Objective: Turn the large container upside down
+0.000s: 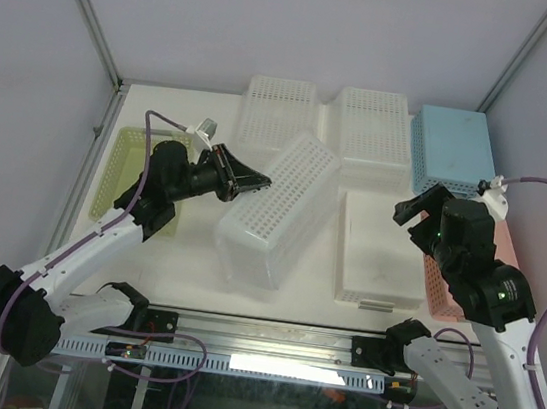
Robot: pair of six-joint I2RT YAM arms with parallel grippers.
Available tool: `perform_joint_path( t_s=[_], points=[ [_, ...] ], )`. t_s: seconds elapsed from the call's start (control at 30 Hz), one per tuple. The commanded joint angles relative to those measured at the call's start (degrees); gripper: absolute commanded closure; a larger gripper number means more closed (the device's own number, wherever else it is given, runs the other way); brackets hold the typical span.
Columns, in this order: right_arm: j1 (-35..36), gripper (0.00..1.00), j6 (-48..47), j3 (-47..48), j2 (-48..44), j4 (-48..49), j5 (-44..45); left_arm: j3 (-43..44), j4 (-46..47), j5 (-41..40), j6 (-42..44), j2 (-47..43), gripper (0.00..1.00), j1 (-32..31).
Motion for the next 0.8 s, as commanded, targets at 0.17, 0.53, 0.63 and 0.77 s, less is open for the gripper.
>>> perform_joint_path(
  t_s=[0.17,0.53,0.63,0.77],
  points=[
    [-0.32,0.18,-0.48,1.47,0.63,2.24,0.37,-10.76,17.39,-6.15,-10.08,-4.95,1.00,0.41],
    [-0.34,0.18,-0.02,1.11,3.09,4.27,-0.99,-14.86,-1.41,-19.65,0.74,-13.30,0.48,0.41],
    [-0.30,0.18,0.14,0.83,3.67,4.74,-1.48,-14.55,-7.46,-22.41,4.43,-14.54,0.12,0.41],
    [-0.31,0.18,0.40,0.09,3.81,5.51,-2.09,-13.51,-14.34,-24.81,8.73,-13.93,0.01,0.32]
  ],
)
